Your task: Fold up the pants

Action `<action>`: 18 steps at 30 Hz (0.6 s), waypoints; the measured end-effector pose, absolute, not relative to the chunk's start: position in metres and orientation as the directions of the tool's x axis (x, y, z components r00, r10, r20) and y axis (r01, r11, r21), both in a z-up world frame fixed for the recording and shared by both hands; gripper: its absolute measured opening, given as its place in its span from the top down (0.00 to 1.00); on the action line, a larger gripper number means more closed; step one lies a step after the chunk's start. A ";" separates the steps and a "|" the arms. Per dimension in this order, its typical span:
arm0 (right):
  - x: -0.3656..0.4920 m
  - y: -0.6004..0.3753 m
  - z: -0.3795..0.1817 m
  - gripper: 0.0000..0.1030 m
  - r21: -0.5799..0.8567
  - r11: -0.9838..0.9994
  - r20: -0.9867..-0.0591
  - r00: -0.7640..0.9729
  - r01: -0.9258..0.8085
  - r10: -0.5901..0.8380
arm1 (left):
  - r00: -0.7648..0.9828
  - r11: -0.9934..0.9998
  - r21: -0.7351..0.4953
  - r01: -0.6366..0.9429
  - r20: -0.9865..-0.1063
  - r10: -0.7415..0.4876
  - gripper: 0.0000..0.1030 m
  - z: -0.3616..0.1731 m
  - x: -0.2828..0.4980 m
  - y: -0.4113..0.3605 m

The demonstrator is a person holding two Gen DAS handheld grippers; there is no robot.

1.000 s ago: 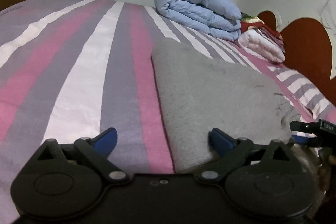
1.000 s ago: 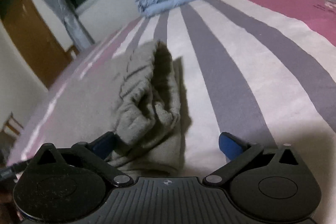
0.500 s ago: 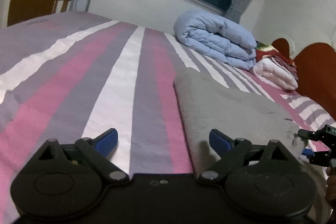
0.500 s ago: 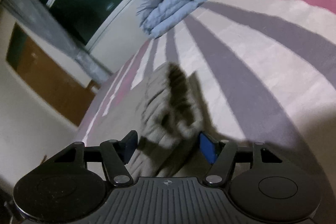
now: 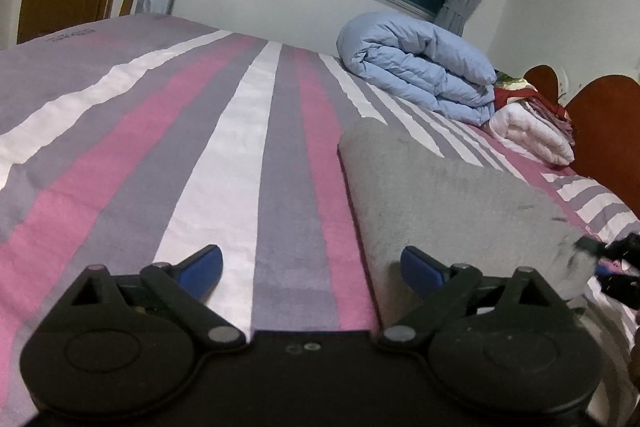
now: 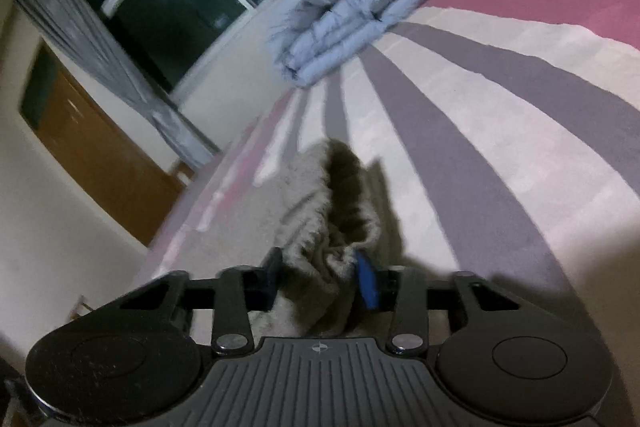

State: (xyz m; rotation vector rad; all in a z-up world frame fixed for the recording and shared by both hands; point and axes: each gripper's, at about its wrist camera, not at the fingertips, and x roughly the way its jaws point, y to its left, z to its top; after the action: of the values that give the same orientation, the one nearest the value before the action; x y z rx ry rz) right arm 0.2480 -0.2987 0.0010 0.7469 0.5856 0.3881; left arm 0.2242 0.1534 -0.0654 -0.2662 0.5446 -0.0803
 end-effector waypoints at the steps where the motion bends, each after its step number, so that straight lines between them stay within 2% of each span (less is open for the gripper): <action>1: 0.243 -0.304 0.000 0.68 0.774 0.619 -0.298 0.785 -0.135 0.543 | 0.853 0.962 -0.274 0.003 -0.501 -0.146 0.13 -0.066 0.224 0.154; 2: 0.240 -0.308 -0.001 0.68 0.801 0.583 -0.266 0.792 -0.136 0.549 | 0.853 0.961 -0.277 0.001 -0.501 -0.145 0.13 -0.066 0.224 0.154; 3: 0.240 -0.308 -0.004 0.68 0.785 0.609 -0.296 0.795 -0.114 0.530 | 0.854 0.960 -0.280 -0.003 -0.501 -0.144 0.13 -0.066 0.225 0.155; 5: 0.248 -0.302 -0.012 0.68 0.706 0.707 -0.433 0.763 -0.045 0.480 | 0.852 0.960 -0.280 -0.004 -0.503 -0.143 0.13 -0.066 0.225 0.154; 11: 0.222 -0.305 0.009 0.66 0.690 0.711 -0.320 0.824 -0.135 0.468 | 0.855 0.958 -0.285 -0.007 -0.498 -0.142 0.13 -0.066 0.225 0.155; 15: 0.211 -0.299 0.019 0.66 0.637 0.753 -0.278 0.862 -0.166 0.425 | 0.866 0.959 -0.284 -0.007 -0.481 -0.137 0.13 -0.063 0.221 0.156; 18: 0.220 -0.289 0.012 0.66 0.632 0.758 -0.343 0.820 -0.159 0.459 | 0.868 0.960 -0.279 -0.007 -0.478 -0.132 0.12 -0.063 0.220 0.158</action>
State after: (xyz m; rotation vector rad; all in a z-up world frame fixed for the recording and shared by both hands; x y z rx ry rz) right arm 0.2199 -0.2894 0.0117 0.6261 0.5104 0.3528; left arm 0.2199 0.1580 -0.0625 -0.2782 0.5162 -0.0664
